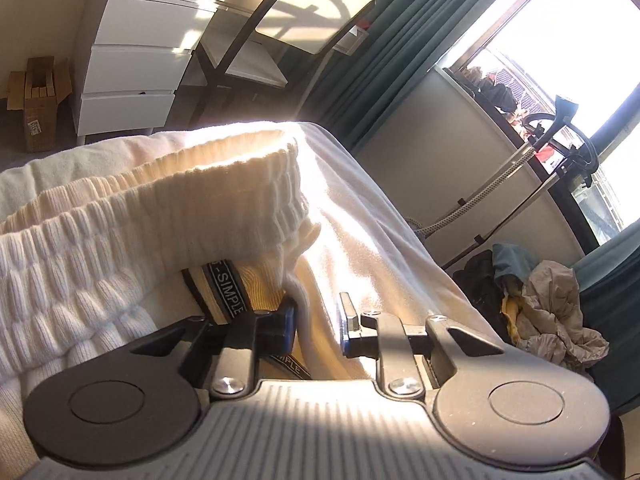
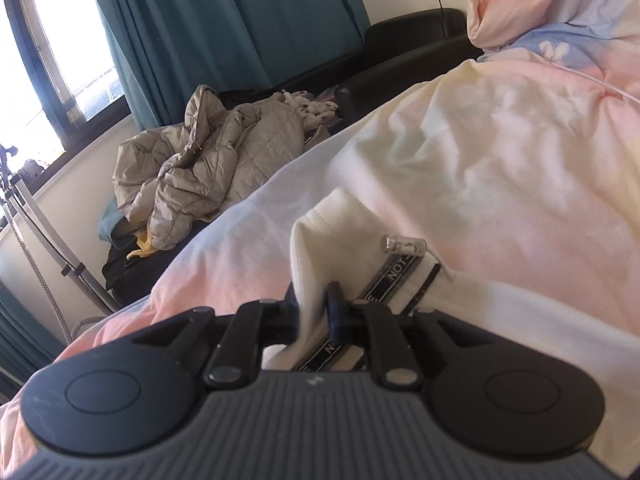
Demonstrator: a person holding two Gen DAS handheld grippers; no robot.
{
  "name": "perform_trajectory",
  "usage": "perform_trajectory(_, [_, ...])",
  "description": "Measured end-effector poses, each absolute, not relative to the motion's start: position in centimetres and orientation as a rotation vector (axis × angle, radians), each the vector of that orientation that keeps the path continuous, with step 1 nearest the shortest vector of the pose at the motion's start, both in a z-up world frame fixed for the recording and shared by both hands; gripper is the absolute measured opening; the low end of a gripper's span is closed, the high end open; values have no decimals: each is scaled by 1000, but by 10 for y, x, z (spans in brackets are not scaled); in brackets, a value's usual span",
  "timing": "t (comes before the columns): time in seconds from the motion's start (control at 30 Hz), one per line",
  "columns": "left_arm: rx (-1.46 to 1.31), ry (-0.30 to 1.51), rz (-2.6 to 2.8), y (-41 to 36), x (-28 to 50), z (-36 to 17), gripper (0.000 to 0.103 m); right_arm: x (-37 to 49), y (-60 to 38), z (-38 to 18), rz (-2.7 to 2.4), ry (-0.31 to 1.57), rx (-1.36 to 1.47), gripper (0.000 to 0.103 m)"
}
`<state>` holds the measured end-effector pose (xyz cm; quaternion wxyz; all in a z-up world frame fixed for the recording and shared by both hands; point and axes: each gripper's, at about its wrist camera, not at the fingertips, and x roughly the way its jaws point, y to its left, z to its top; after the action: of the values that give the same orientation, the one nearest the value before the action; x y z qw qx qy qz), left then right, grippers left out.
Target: Fold clothes
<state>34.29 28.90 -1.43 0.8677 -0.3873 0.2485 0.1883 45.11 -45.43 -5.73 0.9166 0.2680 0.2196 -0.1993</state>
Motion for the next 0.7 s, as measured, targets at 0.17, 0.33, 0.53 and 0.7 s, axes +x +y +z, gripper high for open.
perform_trajectory(0.17, [-805, 424, 261, 265, 287, 3, 71, 393, -452, -36, -367, 402, 589, 34])
perform_trajectory(0.33, [-883, 407, 203, 241, 207, 1, 79, 314, -461, -20, -351, 374, 751, 39])
perform_trajectory(0.53, [-1042, 546, 244, 254, 145, -20, 83, 233, -465, -28, -329, 349, 910, 53])
perform_trajectory(0.7, [-1111, 604, 276, 271, 145, -50, 84, 209, -461, -67, -268, 402, 1081, 56])
